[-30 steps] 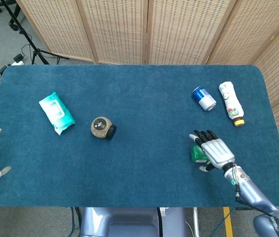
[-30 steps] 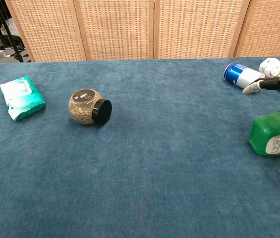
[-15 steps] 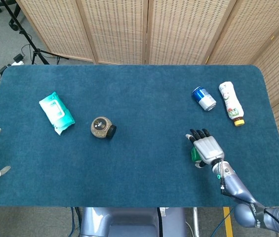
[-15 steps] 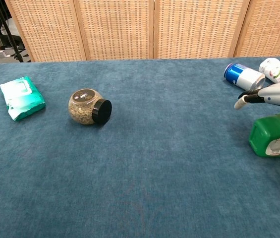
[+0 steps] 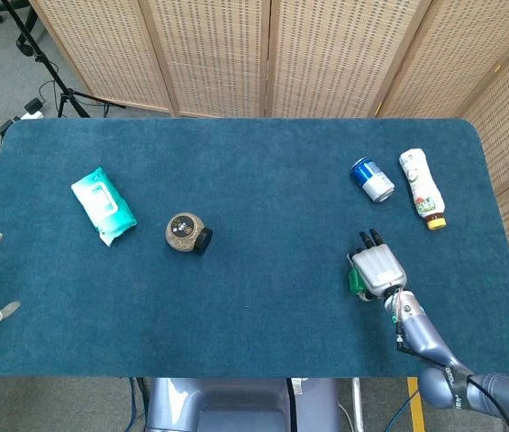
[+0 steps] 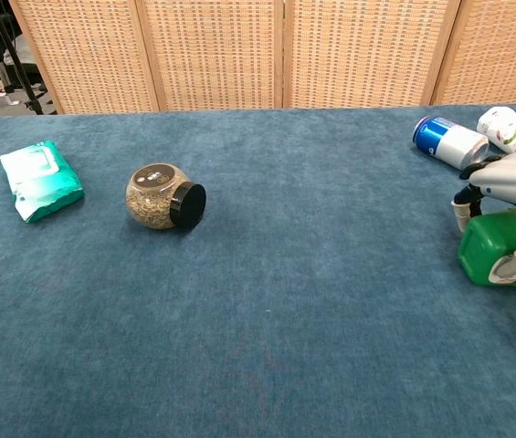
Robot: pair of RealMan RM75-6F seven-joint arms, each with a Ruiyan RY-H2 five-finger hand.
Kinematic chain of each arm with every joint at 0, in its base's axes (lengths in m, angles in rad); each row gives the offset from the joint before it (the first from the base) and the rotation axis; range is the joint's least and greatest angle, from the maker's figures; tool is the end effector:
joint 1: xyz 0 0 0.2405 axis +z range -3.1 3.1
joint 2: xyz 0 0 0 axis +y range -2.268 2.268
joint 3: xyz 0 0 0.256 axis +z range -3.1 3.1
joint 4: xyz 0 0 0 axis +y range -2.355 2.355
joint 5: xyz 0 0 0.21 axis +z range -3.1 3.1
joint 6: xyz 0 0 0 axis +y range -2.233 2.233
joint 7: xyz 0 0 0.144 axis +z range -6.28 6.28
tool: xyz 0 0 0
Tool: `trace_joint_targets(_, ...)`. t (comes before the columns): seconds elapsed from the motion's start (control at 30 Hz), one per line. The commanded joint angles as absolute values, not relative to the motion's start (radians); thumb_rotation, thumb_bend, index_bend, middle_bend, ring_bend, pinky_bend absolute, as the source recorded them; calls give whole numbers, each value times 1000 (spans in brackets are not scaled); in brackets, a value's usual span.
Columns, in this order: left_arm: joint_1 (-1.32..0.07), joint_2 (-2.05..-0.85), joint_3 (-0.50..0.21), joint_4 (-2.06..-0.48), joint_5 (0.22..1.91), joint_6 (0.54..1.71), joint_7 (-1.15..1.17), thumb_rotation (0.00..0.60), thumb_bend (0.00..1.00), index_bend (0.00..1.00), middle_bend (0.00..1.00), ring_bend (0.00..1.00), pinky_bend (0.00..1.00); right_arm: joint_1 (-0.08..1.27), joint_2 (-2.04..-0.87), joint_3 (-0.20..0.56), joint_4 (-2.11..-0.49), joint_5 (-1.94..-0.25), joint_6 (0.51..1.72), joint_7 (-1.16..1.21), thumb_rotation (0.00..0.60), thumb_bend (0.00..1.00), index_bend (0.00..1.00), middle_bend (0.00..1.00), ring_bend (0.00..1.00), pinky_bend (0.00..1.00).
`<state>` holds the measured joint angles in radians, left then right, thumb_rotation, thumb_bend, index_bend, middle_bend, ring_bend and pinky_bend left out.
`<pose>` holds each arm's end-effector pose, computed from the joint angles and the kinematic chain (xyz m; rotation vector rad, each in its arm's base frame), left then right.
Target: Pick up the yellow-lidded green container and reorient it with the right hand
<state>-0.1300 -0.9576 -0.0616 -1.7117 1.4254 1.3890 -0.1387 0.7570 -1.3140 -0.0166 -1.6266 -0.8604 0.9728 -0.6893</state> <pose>-0.3070 0.1959 0.1944 -1.3548 -1.0252 -0.9183 -0.2192 -0.3244 0.0344 1.9235 -0.7552 0.4040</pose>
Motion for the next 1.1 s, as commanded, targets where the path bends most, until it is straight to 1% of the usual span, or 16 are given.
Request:
trace_joint_targets(0.03, -130, -958, -61, -1712, 1426, 1388, -139, 600, 0, 0, 0, 0, 0, 750, -1324, -24, -1607, -890, 986, -692, 600, 370, 502, 448, 76, 0)
trace_joint_targets(0.2, -131, -959, -60, -1711, 1430, 1388, -137, 600, 0, 0, 0, 0, 0, 739, -1327, -33, -1590, -924, 988, -680, 600, 455, 533, 489, 121, 0)
trace_joint_targets(0.4, -131, -960, -60, -1712, 1430, 1388, -135, 600, 0, 0, 0, 0, 0, 726, -1323, -34, -1585, -1004, 998, -629, 600, 522, 538, 496, 127, 0)
trace_joint_targets(0.57, -132, -961, -60, -1712, 1428, 1386, -132, 600, 0, 0, 0, 0, 0, 695, -1302, -14, -1576, -1194, 1035, -401, 600, 541, 538, 496, 127, 0)
trace_joint_targets(0.67, -132, -961, -59, -1714, 1429, 1387, -130, 600, 0, 0, 0, 0, 0, 674, -1294, -3, -1537, -1306, 1065, -194, 600, 543, 543, 501, 128, 0)
trace_joint_targets(0.87, -131, -962, -57, -1717, 1433, 1390, -123, 600, 0, 0, 0, 0, 0, 648, -1288, 7, -1447, -1414, 1098, 131, 600, 559, 547, 504, 128, 0)
trace_joint_targets(1.1, -135, -966, -56, -1720, 1433, 1382, -111, 600, 0, 0, 0, 0, 0, 612, -1335, 6, -1325, -1472, 1131, 504, 600, 694, 547, 503, 129, 1)
